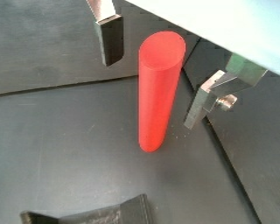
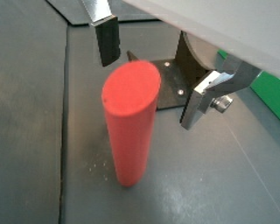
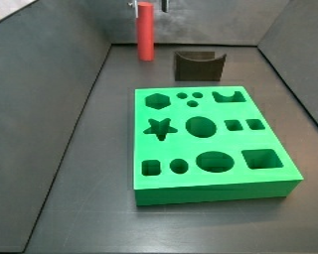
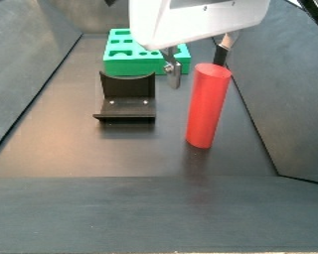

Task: Pick up the oval object. Move up. Move to above the board. Insert the oval object.
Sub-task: Pick up the oval object.

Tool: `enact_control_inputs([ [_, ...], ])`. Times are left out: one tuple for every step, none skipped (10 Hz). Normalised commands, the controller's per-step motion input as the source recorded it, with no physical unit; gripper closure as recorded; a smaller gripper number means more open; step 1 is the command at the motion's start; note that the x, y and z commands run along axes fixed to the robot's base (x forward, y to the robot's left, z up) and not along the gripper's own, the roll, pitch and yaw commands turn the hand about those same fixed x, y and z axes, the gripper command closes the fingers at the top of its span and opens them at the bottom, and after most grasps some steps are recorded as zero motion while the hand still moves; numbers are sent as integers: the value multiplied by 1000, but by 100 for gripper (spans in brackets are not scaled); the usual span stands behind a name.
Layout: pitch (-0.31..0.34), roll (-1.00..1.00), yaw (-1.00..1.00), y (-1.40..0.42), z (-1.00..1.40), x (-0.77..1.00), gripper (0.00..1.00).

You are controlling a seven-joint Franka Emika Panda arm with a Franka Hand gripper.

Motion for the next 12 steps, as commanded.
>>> enact_control_inputs([
  [0, 40, 126, 37, -94, -40, 0],
  [-7, 53, 149, 46, -266, -106, 0],
  [-26, 21, 180, 37, -274, -63, 0],
  [-40, 3, 169, 40, -331, -60, 0],
  [0, 79, 117, 123, -257, -3, 0],
  [0, 0, 0, 0, 0, 0, 0],
  [0, 0, 0, 0, 0, 0, 100],
  [0, 0, 0, 0, 0, 0, 100],
  [0, 0, 0, 0, 0, 0, 100],
  [0, 0, 0, 0, 0, 0, 100],
  [0, 0, 0, 0, 0, 0, 100],
  [0, 0, 0, 0, 0, 0, 100],
])
